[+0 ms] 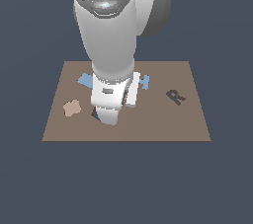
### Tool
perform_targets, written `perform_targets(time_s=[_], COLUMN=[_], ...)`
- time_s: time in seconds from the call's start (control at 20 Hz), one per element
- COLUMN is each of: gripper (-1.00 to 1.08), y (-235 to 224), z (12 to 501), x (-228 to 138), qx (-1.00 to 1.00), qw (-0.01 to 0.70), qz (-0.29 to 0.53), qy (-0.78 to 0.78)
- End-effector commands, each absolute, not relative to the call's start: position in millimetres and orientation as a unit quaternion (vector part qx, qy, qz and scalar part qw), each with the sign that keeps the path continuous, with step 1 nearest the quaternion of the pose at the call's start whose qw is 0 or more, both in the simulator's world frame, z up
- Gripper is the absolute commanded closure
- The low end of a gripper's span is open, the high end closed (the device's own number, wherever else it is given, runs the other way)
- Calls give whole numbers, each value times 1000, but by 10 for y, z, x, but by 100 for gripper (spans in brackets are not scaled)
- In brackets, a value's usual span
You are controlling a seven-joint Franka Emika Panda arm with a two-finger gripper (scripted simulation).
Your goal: Insert a designated object into the corresponding slot on a board.
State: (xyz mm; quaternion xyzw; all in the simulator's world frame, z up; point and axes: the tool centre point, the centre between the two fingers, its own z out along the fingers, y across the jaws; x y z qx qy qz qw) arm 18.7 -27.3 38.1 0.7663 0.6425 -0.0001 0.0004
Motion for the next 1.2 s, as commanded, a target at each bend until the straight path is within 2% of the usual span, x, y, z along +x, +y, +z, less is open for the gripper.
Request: perform_targets(time_s=[0.0, 1.15], gripper=[108, 108], y=[-348, -810], z=[386, 404], x=[200, 509], qx=[736, 477], qw=[1, 1], qz=[0, 0], qy=[677, 879])
